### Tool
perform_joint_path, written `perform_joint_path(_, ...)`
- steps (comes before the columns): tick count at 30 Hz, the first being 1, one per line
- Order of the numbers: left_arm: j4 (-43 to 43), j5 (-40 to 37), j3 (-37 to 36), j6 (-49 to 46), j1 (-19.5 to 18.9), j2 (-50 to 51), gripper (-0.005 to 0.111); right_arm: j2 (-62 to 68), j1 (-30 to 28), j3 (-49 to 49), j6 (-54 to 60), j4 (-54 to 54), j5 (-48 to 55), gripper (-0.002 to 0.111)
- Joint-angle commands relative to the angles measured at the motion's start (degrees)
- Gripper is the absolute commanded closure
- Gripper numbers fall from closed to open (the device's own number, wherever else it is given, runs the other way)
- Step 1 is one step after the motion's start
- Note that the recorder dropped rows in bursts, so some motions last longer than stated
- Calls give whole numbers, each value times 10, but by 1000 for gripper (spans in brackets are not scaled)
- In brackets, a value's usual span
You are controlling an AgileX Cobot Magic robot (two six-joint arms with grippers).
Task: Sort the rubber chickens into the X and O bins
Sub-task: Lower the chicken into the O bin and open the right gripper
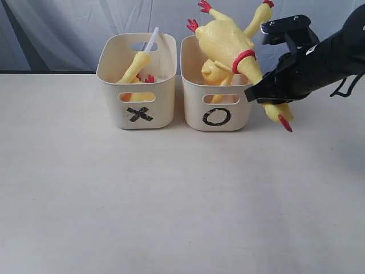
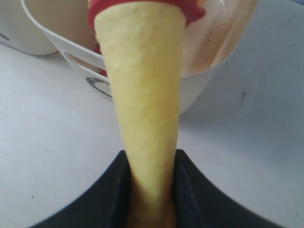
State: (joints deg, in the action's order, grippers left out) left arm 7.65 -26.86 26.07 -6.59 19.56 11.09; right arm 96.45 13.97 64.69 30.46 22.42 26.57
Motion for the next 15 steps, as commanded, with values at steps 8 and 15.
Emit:
perform_joint_path(8,-2,1,-4,0,0,-5,107,32,-2,2,-5,1,-31,109)
perform_joint_path(15,-2,1,-4,0,0,-5,107,33,-2,2,2,1,-37,109)
